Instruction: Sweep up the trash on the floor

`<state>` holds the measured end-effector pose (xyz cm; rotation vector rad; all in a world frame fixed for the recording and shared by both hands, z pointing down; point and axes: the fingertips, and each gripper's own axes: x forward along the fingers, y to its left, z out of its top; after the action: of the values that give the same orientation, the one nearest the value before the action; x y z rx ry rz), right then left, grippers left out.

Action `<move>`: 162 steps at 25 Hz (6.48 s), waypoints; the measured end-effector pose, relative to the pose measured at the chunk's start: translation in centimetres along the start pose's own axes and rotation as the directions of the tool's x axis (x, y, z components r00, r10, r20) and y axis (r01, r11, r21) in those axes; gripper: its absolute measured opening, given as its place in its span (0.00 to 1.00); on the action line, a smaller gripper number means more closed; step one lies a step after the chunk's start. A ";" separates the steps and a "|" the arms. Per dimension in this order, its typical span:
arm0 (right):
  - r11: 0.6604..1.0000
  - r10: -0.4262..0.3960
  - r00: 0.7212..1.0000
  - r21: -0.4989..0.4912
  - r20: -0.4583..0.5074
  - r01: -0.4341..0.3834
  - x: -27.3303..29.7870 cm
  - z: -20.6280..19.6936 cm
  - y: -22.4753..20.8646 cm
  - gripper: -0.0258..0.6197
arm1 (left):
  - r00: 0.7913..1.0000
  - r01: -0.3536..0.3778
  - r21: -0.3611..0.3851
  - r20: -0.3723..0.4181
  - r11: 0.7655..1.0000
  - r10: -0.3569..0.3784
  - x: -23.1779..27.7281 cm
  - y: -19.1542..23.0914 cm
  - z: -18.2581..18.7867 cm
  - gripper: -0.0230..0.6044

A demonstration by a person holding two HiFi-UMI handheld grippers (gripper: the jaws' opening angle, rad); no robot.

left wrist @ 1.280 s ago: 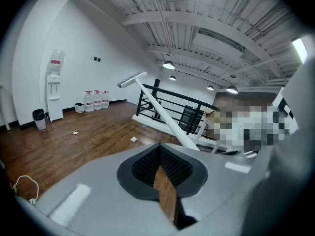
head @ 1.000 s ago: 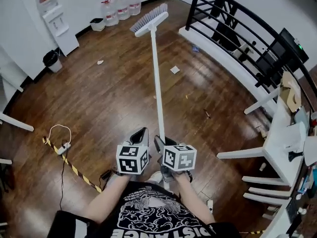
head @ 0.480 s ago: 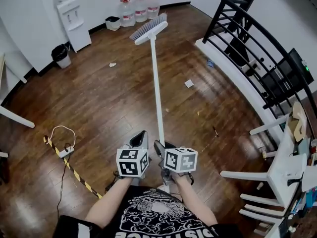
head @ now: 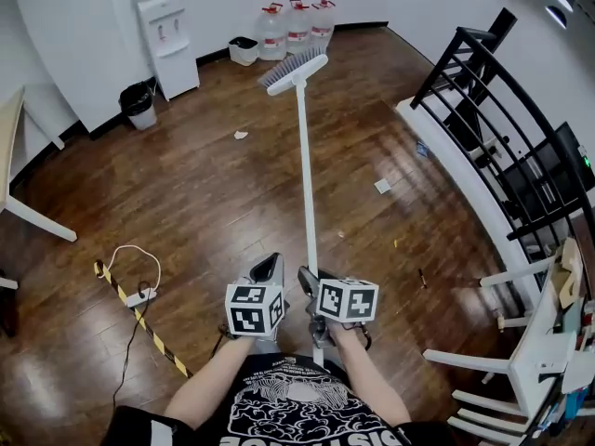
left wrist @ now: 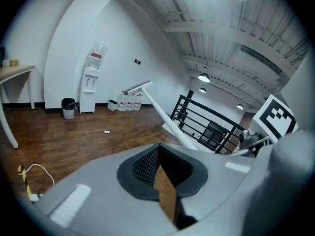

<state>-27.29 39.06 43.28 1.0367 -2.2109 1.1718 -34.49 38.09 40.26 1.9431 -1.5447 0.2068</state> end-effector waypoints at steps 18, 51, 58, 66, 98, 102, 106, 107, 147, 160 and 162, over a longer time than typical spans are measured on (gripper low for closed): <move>0.995 0.098 0.992 0.007 -0.080 -0.098 16.0 11.0 4.0 0.15 | 0.989 -0.134 -0.040 0.049 0.990 0.136 7.6 14.0 10.6 0.04; 0.999 0.051 0.913 0.031 -0.404 -0.042 45.6 29.9 -1.4 0.16 | 0.988 -0.113 0.014 -0.107 0.993 0.114 35.5 32.7 28.0 0.04; 0.996 0.037 0.868 0.088 -0.494 0.008 55.2 31.6 -2.1 0.16 | 0.981 -0.089 0.004 -0.172 0.996 0.089 40.6 40.3 30.7 0.04; 0.990 0.026 0.797 0.128 -0.603 0.064 62.0 31.0 -4.0 0.16 | 0.969 -0.057 0.013 -0.238 0.998 0.059 45.8 45.3 31.0 0.04; 0.928 -0.011 0.614 0.220 -0.789 0.299 61.8 26.7 -13.4 0.14 | 0.924 0.005 0.038 -0.382 0.999 0.009 51.2 46.1 28.9 0.04; 0.930 -0.011 0.617 0.219 -0.787 0.295 59.6 25.3 -14.9 0.14 | 0.925 0.015 0.043 -0.379 0.999 0.003 50.7 43.7 27.8 0.04; 0.929 -0.009 0.616 0.221 -0.787 0.297 56.3 23.7 -17.3 0.14 | 0.926 0.021 0.070 -0.378 0.997 0.007 50.7 40.3 26.3 0.04; 0.927 -0.012 0.618 0.223 -0.786 0.302 55.5 23.3 -17.9 0.14 | 0.926 0.021 0.072 -0.378 0.997 0.008 50.8 39.5 25.8 0.04; 0.935 -0.066 0.597 0.160 -0.799 0.317 28.1 6.4 -34.4 0.14 | 0.964 -0.071 0.021 -0.257 0.997 0.074 41.9 10.9 8.1 0.04; 0.921 -0.102 0.610 0.157 -0.785 0.356 19.4 -1.5 -37.4 0.14 | 0.969 -0.038 0.045 -0.241 0.998 0.048 36.0 2.4 1.4 0.04; 0.919 -0.106 0.613 0.158 -0.783 0.361 18.0 -2.7 -37.9 0.14 | 0.968 -0.026 0.036 -0.250 0.999 0.034 35.5 1.0 0.2 0.04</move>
<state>-9.08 20.10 76.04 0.6978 -1.2013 1.4928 -24.91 8.82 57.88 1.8389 -1.4120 0.4748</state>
